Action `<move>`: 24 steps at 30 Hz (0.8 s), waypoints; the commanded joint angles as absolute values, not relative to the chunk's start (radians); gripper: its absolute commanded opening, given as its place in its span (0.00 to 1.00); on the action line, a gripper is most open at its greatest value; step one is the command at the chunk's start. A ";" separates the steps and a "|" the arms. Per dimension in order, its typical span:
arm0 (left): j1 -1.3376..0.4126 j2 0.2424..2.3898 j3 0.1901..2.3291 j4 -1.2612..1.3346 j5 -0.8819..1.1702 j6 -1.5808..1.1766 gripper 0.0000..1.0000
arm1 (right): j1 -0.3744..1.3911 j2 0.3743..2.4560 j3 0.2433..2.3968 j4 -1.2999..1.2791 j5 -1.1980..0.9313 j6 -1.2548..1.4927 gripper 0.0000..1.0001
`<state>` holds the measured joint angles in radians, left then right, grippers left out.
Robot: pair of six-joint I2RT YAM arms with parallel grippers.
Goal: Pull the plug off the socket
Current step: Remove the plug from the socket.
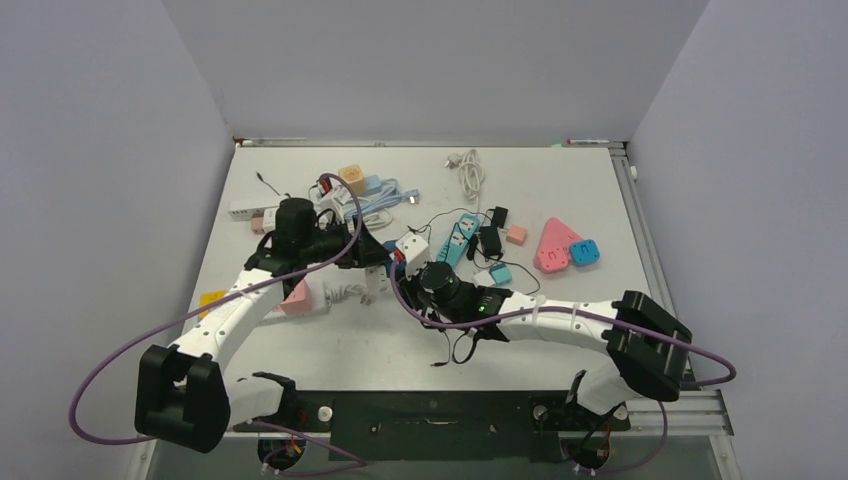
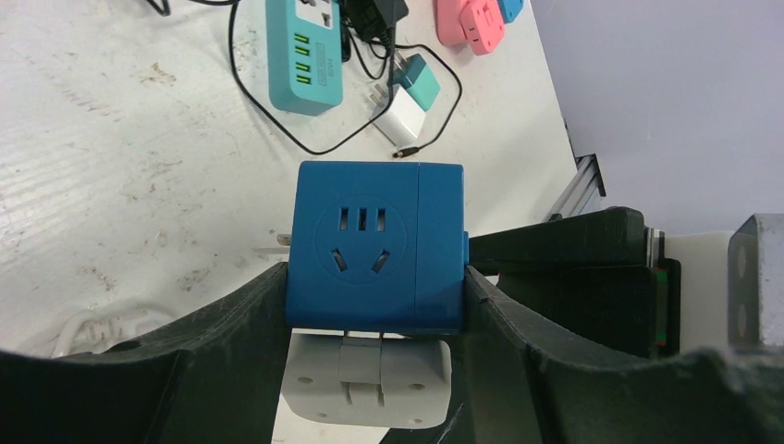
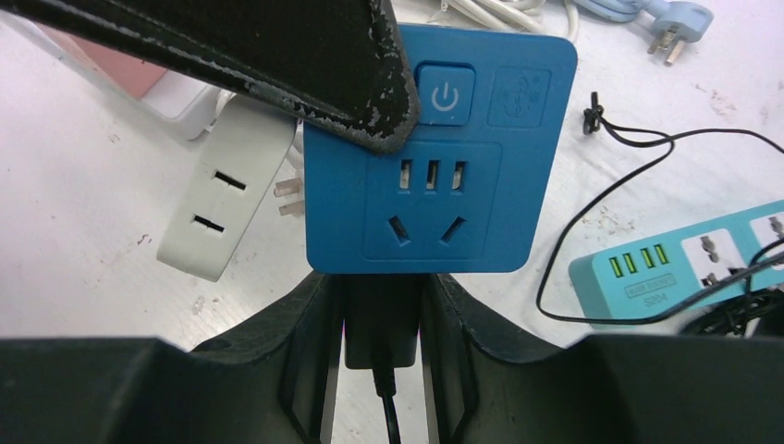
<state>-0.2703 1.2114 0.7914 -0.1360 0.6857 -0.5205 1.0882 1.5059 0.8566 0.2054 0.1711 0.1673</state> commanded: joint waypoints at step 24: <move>-0.342 1.263 0.874 -0.163 0.699 -0.463 0.00 | 1.219 1.334 0.816 0.235 0.242 0.136 0.05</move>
